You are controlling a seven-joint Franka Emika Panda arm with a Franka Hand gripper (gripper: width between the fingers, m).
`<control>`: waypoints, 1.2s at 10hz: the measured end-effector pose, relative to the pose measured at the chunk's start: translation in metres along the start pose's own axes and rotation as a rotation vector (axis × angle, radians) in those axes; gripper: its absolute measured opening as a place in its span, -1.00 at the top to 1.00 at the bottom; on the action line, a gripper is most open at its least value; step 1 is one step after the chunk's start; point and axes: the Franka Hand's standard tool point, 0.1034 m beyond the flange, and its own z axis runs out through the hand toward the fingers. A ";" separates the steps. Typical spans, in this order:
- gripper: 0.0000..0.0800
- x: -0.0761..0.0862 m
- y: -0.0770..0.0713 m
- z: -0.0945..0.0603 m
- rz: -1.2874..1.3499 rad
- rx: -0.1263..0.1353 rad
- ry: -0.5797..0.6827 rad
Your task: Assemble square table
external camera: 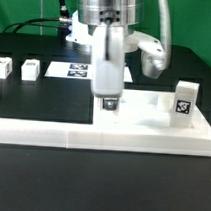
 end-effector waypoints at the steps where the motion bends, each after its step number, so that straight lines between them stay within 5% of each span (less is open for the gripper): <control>1: 0.32 -0.001 0.001 0.001 0.048 0.004 0.004; 3: 0.32 -0.001 0.001 0.000 0.109 0.012 0.006; 4: 0.17 -0.001 0.001 0.000 0.083 0.012 0.006; 5: -0.30 0.000 0.000 -0.001 -0.011 0.027 0.008; 6: -0.30 0.004 0.004 -0.002 -0.120 0.050 0.012; 7: -0.52 0.001 0.004 -0.008 -0.263 0.052 0.016; 8: -0.60 -0.010 -0.009 -0.024 -0.490 0.086 0.024; 12: -0.62 -0.005 -0.005 -0.017 -0.793 0.069 0.036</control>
Offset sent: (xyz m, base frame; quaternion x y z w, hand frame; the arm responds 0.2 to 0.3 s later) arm 0.0000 0.0000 0.0000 0.0000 0.0000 0.0000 1.0000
